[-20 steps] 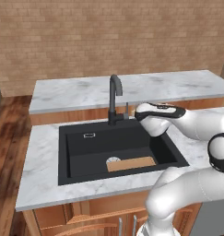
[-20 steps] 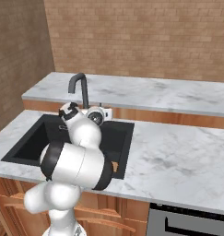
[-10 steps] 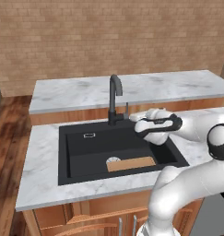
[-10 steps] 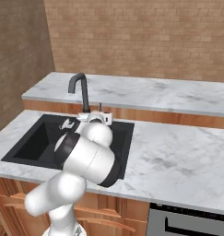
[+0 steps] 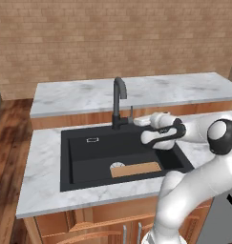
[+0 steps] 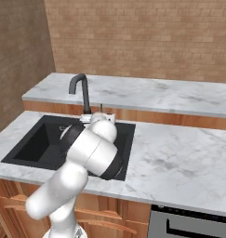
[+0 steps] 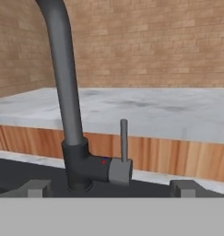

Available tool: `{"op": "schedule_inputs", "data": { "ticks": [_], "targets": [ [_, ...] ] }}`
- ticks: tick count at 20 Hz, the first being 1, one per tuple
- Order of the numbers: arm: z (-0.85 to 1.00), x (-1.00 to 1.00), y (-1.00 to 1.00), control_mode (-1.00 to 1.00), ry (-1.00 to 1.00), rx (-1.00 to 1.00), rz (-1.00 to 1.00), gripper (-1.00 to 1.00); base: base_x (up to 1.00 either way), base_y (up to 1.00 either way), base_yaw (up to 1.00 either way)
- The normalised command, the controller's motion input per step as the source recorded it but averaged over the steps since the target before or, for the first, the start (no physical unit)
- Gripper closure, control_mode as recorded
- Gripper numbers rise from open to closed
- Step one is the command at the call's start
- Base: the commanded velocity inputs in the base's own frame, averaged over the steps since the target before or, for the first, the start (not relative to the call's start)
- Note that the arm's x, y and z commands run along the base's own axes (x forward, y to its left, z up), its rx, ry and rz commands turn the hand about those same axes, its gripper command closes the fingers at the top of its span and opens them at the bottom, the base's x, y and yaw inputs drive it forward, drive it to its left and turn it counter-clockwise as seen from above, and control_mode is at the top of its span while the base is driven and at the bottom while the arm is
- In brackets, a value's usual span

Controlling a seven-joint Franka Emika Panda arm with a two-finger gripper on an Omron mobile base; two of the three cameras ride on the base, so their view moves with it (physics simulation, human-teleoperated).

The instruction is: Turn on the sink faucet with hot water and rinse the cutting board for ten seconds, then turn off the faucet. Push the cutting board to reach the water if necessary.

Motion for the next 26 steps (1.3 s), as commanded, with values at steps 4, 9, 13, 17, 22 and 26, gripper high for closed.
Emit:
{"op": "schedule_inputs", "data": {
  "ticks": [4,9,13,17,22,26],
  "targets": [
    [0.0,0.34,0.0,-1.0,0.0,0.0,0.0,-1.0,0.0,0.0,0.0],
    [-0.04,0.29,0.0,-1.0,0.0,0.0,0.0,-1.0,0.0,0.0,0.0],
    [-0.11,0.24,0.0,-1.0,0.0,0.0,0.0,-1.0,0.0,0.0,0.0],
    [-0.13,0.23,0.0,-1.0,0.0,0.0,0.0,-1.0,0.0,0.0,0.0],
    [-0.12,0.21,0.0,-1.0,0.0,0.0,0.0,-1.0,0.0,0.0,0.0],
    [-0.06,0.16,0.0,-1.0,-0.02,0.0,0.0,-1.0,0.0,0.0,0.0]
  ]
}}
